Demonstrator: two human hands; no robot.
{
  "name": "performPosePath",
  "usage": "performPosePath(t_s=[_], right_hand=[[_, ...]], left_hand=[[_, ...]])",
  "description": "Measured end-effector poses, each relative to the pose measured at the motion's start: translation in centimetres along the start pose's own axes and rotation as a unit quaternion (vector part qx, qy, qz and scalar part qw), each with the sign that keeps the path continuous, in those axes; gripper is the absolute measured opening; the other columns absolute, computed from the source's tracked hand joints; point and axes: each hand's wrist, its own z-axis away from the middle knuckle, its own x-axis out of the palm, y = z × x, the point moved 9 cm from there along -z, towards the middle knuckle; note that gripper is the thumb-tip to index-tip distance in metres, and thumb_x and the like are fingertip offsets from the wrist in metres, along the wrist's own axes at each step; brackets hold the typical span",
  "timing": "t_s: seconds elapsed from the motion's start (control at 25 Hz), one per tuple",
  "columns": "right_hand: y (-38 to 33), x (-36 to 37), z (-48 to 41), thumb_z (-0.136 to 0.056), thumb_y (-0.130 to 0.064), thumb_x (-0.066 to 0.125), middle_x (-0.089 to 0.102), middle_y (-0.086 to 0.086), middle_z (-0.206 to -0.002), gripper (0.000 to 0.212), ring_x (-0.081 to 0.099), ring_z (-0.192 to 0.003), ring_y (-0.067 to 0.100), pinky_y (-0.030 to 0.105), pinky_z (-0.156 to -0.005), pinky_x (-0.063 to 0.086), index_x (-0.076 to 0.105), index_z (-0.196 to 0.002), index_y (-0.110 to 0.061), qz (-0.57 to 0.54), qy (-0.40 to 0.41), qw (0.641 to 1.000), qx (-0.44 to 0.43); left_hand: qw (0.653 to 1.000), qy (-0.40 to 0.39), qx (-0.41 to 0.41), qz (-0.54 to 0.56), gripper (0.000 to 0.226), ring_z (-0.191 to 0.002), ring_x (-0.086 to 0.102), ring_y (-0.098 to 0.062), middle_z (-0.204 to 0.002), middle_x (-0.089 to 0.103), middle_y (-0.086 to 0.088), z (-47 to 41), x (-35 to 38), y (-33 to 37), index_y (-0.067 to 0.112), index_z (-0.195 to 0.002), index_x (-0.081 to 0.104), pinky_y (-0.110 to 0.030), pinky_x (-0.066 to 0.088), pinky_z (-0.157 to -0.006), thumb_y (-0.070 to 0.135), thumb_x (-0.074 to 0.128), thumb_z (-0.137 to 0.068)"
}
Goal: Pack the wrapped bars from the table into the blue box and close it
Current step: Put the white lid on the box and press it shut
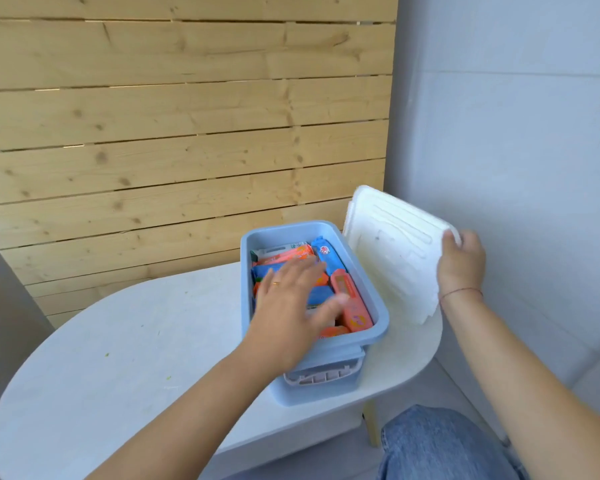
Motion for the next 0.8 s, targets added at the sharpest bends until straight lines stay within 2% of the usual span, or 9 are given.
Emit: performPosePath(t_s=[0.08, 0.16, 0.28, 0.36, 0.4, 0.48, 0.56, 0.72, 0.8], right_hand=[[-7.3, 0.6, 3.5, -0.090, -0.010, 0.050, 0.055, 0.019, -0.079, 0.009, 0.047, -0.072, 0.028, 0.029, -0.059, 0.023, 0.054, -0.086, -0.003, 0.048, -0.029, 0.988, -0.144], [-14.7, 1.0, 8.1, -0.087, -0.008, 0.053, 0.065, 0.020, -0.082, 0.009, 0.056, -0.072, 0.038, 0.033, -0.058, 0.028, 0.057, -0.094, -0.007, 0.102, -0.040, 0.952, -0.286], [-17.5, 3.6, 14.3, -0.082, -0.004, 0.054, 0.067, 0.014, -0.082, 0.015, 0.061, -0.074, 0.037, 0.033, -0.057, 0.030, 0.056, -0.096, -0.009, 0.230, -0.082, 0.896, -0.370], [-17.1, 5.0, 19.2, -0.068, -0.003, 0.069, 0.066, 0.008, -0.070, 0.020, 0.062, -0.063, 0.028, 0.028, -0.052, 0.035, 0.058, -0.085, -0.009, 0.269, -0.128, 0.856, -0.421], [-16.6, 5.3, 21.2, -0.058, -0.007, 0.075, 0.064, 0.005, -0.064, 0.025, 0.061, -0.057, 0.025, 0.026, -0.050, 0.040, 0.060, -0.077, -0.010, 0.262, -0.145, 0.846, -0.441], [-15.3, 6.2, 24.2, -0.049, -0.026, 0.083, 0.064, -0.001, -0.065, 0.033, 0.065, -0.062, 0.021, 0.023, -0.060, 0.052, 0.062, -0.071, -0.014, 0.264, -0.184, 0.822, -0.469], [-14.1, 6.9, 25.6, -0.047, -0.044, 0.085, 0.070, -0.003, -0.077, 0.045, 0.071, -0.083, 0.018, 0.029, -0.077, 0.057, 0.063, -0.074, -0.015, 0.257, -0.229, 0.803, -0.486], [-12.2, 7.6, 26.0, -0.055, -0.063, 0.072, 0.071, -0.006, -0.090, 0.051, 0.068, -0.103, 0.018, 0.034, -0.091, 0.054, 0.059, -0.079, -0.021, 0.255, -0.286, 0.775, -0.503], [-11.2, 7.9, 26.6, -0.057, -0.062, 0.068, 0.072, -0.007, -0.101, 0.046, 0.066, -0.108, 0.016, 0.034, -0.093, 0.053, 0.062, -0.082, -0.024, 0.275, -0.295, 0.758, -0.512]], left_hand=[[0.990, 0.084, -0.100, 0.050, 0.056, -0.136, 0.036, -0.019, -0.144, 0.046, 0.000, -1.0, -2.5, -4.0, 0.022, -0.135, 0.048, -0.044, 0.028, -0.113, 0.053, 0.048, -0.089], [0.960, 0.100, -0.208, 0.159, 0.052, -0.123, 0.049, -0.022, -0.137, 0.052, -0.004, -2.2, -5.0, -7.4, 0.019, -0.132, 0.050, -0.044, 0.041, -0.103, 0.051, 0.044, -0.091], [0.852, 0.063, -0.367, 0.368, 0.052, -0.107, 0.056, -0.022, -0.121, 0.058, -0.002, -3.3, -2.8, -12.0, 0.013, -0.124, 0.054, -0.037, 0.044, -0.092, 0.053, 0.039, -0.093], [0.787, 0.053, -0.420, 0.450, 0.056, -0.103, 0.059, -0.026, -0.113, 0.060, -0.007, -3.4, -1.5, -13.9, 0.006, -0.116, 0.057, -0.041, 0.048, -0.089, 0.054, 0.040, -0.092], [0.767, 0.050, -0.430, 0.473, 0.056, -0.092, 0.062, -0.024, -0.102, 0.063, -0.008, -3.6, -1.1, -14.3, 0.004, -0.105, 0.059, -0.038, 0.051, -0.078, 0.055, 0.041, -0.092], [0.752, 0.046, -0.445, 0.484, 0.054, -0.072, 0.060, -0.021, -0.082, 0.063, -0.006, -4.5, -0.8, -15.0, 0.006, -0.089, 0.061, -0.033, 0.047, -0.060, 0.057, 0.044, -0.090], [0.763, 0.036, -0.452, 0.461, 0.047, -0.067, 0.058, -0.020, -0.077, 0.061, -0.004, -5.6, -0.9, -15.2, 0.009, -0.083, 0.062, -0.031, 0.046, -0.057, 0.055, 0.051, -0.087], [0.780, 0.029, -0.452, 0.432, 0.039, -0.090, 0.062, -0.028, -0.100, 0.066, -0.012, -7.1, 0.0, -16.3, 0.002, -0.107, 0.062, -0.038, 0.053, -0.081, 0.035, 0.063, -0.086], [0.786, 0.040, -0.451, 0.421, 0.042, -0.091, 0.060, -0.030, -0.102, 0.064, -0.015, -7.3, 0.5, -16.9, -0.004, -0.114, 0.059, -0.039, 0.052, -0.082, 0.027, 0.065, -0.086]])
